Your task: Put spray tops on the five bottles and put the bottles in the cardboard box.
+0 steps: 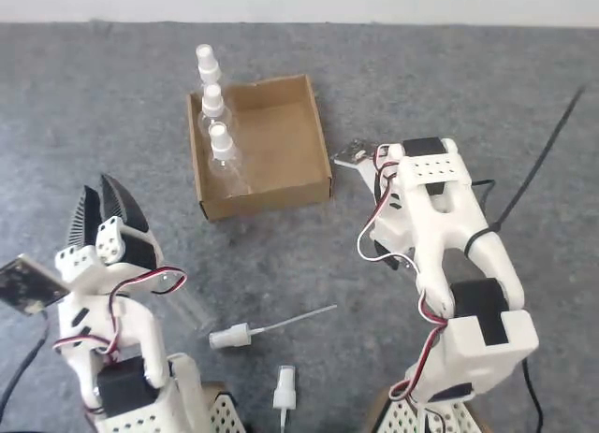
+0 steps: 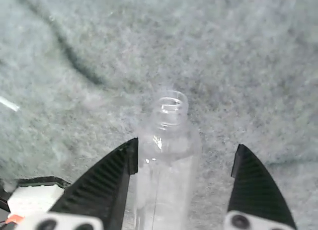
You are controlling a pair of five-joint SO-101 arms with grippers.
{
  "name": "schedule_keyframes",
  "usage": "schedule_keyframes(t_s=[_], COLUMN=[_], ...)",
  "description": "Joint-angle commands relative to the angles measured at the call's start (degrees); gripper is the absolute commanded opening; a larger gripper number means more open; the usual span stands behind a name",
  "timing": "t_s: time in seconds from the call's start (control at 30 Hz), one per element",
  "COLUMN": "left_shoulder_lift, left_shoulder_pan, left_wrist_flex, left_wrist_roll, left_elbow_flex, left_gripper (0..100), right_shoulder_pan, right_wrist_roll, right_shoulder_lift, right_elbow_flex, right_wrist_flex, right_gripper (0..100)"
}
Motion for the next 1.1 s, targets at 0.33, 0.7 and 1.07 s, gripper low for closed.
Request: schedule_keyframes(t_s=[0.33, 0.7, 1.07], left_shoulder_lift=[-0.8, -0.8, -0.8], left_shoulder_pan=[-0.2, -0.2, -0.2], left_wrist_flex=[-1.8, -1.8, -1.8], left_wrist_roll=[-0.4, -0.4, -0.4], left_elbow_flex=[-0.2, -0.2, -0.2], left_gripper=[8, 8, 8], right_shoulder_pan=[-0.2, 0.0, -1.6], right_wrist_roll=[3.6, 3.5, -2.0], right_shoulder_lift=[6.4, 4.4, -17.5], right_elbow_flex=[0.8, 0.9, 1.0], right_wrist_flex=[0.7, 2.4, 10.7], right_gripper=[24.2, 8.1, 7.6])
